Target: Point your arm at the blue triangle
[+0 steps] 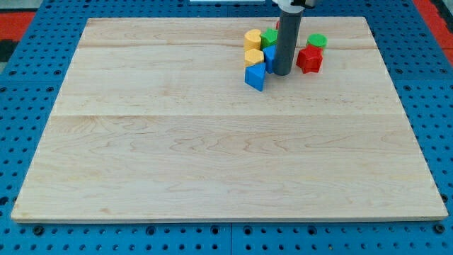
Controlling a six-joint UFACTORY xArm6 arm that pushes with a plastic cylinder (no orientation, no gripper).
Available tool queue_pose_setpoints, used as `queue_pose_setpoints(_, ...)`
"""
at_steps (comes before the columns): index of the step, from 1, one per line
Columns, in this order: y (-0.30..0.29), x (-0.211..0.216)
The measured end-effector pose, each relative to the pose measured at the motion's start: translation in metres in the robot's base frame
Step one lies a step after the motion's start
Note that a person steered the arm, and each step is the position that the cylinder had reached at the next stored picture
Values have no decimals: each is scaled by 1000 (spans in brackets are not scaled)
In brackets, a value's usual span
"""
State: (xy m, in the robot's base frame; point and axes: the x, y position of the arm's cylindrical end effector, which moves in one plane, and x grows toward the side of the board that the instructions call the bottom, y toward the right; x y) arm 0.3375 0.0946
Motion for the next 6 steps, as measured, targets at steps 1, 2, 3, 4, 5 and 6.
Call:
queue_pose_setpoints(1,0,-4)
queue_pose_setpoints(2,0,12)
queue_pose_setpoints(3,0,61)
queue_pose_setpoints(4,-38,79)
queue_pose_setpoints(5,-67,78)
queue_pose_setpoints(6,-71,61)
